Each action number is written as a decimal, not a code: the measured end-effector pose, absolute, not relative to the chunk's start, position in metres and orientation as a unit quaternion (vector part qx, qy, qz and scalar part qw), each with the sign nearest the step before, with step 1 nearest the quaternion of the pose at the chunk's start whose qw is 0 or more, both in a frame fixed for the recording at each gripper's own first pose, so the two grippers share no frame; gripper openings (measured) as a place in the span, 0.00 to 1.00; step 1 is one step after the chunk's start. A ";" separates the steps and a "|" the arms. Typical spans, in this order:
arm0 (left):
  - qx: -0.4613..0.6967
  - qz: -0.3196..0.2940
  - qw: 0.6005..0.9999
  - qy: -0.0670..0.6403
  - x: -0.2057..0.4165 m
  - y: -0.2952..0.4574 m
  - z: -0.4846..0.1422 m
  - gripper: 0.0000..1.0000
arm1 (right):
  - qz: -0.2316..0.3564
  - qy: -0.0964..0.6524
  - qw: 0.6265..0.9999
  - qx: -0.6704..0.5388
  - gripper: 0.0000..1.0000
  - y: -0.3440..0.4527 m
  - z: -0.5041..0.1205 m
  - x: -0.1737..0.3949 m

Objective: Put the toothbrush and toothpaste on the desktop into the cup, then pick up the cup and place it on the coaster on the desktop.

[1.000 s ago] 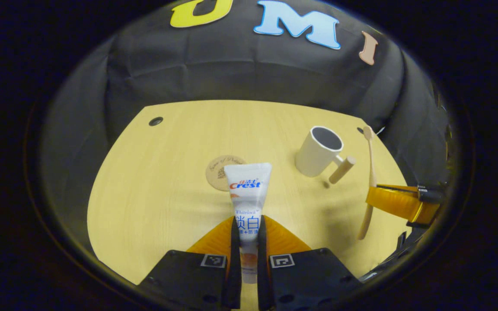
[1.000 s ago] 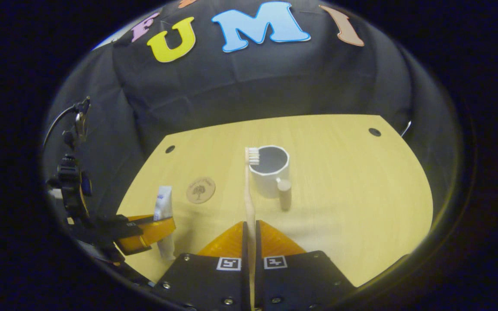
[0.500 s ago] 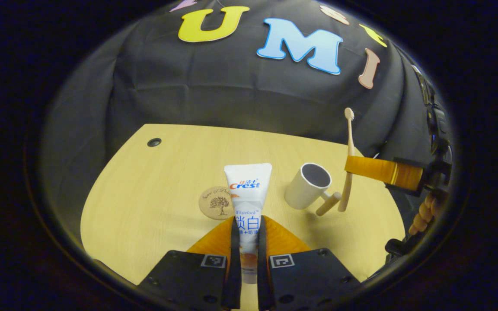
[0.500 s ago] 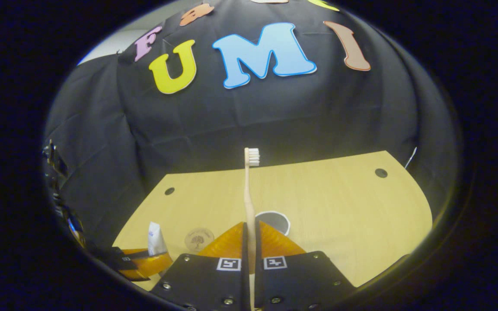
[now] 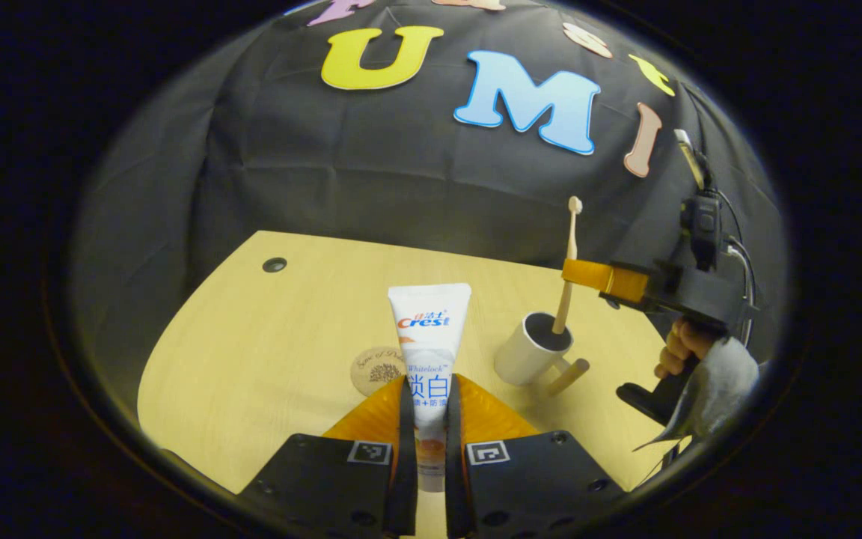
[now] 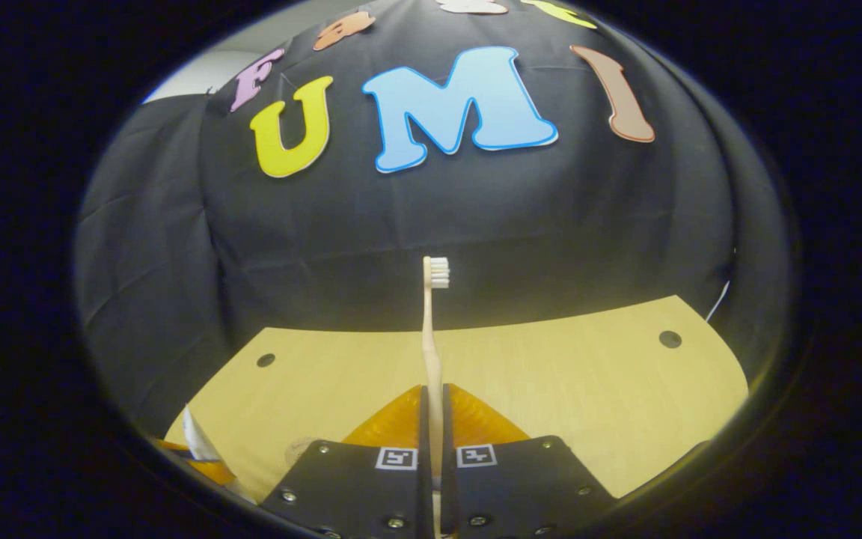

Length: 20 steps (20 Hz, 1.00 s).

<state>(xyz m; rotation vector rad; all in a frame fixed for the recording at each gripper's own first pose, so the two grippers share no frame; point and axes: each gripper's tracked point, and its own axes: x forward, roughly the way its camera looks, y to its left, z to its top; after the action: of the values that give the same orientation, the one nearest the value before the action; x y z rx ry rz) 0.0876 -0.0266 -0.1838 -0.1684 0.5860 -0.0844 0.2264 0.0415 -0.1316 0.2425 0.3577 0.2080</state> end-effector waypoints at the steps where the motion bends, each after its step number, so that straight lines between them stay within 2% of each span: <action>1: -0.080 -0.043 0.953 0.287 0.088 -0.026 -0.183 0.22 | 0.101 0.181 0.972 0.107 0.04 0.042 -0.138 0.229; 9: -0.076 -0.046 0.953 0.291 0.092 -0.032 -0.186 0.22 | 0.101 0.190 0.975 0.056 0.06 0.045 -0.152 0.225; 10: -0.075 -0.047 0.953 0.289 0.093 -0.033 -0.185 0.20 | 0.101 0.192 0.974 0.059 0.15 0.044 -0.151 0.222; 11: -0.073 -0.048 0.953 0.288 0.093 -0.034 -0.184 0.22 | 0.102 0.192 0.974 0.064 0.17 0.042 -0.149 0.220; 12: -0.073 -0.049 0.954 0.288 0.094 -0.036 -0.184 0.20 | 0.099 0.194 0.974 0.066 0.30 0.040 -0.148 0.217; 13: -0.073 -0.051 0.954 0.286 0.096 -0.039 -0.184 0.20 | 0.097 0.195 0.974 0.069 0.35 0.037 -0.147 0.215; 14: -0.075 -0.053 0.954 0.284 0.099 -0.041 -0.183 0.22 | 0.097 0.195 0.973 0.073 0.49 0.035 -0.145 0.210; 16: -0.080 -0.059 0.955 0.281 0.100 -0.047 -0.183 0.22 | 0.087 0.195 0.974 0.080 0.69 0.024 -0.143 0.203; 18: -0.081 -0.068 0.955 0.275 0.106 -0.058 -0.182 0.22 | 0.074 0.196 0.974 0.084 0.80 0.009 -0.142 0.191; 20: -0.079 -0.078 0.957 0.268 0.111 -0.066 -0.179 0.22 | 0.063 0.195 0.975 0.092 0.80 -0.004 -0.137 0.180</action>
<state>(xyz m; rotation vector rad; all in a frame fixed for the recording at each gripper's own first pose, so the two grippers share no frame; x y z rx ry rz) 0.1115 -0.0660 -0.1786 -0.1597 0.5435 -0.1582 0.1803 -0.0044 -0.1367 0.1850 0.3930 0.1271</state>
